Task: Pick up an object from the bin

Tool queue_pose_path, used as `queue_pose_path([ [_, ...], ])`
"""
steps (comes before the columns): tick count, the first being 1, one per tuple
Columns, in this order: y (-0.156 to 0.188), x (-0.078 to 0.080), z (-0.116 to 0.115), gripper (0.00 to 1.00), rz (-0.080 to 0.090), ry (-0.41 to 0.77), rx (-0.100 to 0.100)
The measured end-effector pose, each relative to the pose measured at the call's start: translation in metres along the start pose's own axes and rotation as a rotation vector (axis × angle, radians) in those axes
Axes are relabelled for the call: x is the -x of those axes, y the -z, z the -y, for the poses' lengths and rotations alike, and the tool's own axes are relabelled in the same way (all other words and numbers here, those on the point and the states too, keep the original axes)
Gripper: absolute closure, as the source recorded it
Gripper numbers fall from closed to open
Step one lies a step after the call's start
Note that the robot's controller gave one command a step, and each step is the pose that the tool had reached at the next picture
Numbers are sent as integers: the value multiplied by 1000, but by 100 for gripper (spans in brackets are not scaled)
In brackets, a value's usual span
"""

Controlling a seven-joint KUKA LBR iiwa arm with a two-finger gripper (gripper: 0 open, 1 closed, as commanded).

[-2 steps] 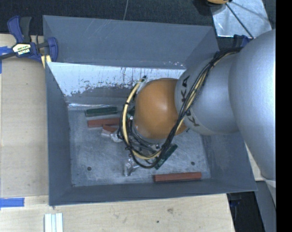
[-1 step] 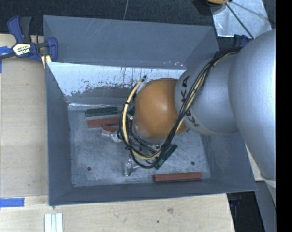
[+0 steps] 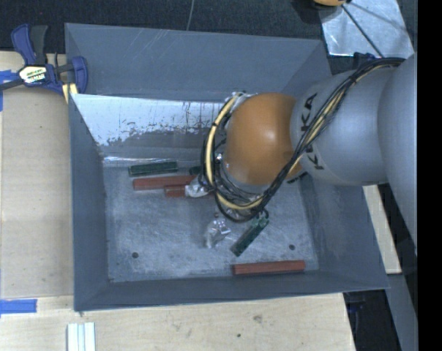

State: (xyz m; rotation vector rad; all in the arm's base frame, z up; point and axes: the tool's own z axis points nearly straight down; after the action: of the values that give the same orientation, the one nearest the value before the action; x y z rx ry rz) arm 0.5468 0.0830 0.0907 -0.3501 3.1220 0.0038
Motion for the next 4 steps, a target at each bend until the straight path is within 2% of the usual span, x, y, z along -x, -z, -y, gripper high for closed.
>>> queue_pose_path([
  [1,-7,30,26,0,11,-62,-4],
  [2,-5,14,48,0,11,50,-2],
  [3,-13,10,125,100,25,337,-8],
  [4,-15,8,125,0,16,337,-6],
])
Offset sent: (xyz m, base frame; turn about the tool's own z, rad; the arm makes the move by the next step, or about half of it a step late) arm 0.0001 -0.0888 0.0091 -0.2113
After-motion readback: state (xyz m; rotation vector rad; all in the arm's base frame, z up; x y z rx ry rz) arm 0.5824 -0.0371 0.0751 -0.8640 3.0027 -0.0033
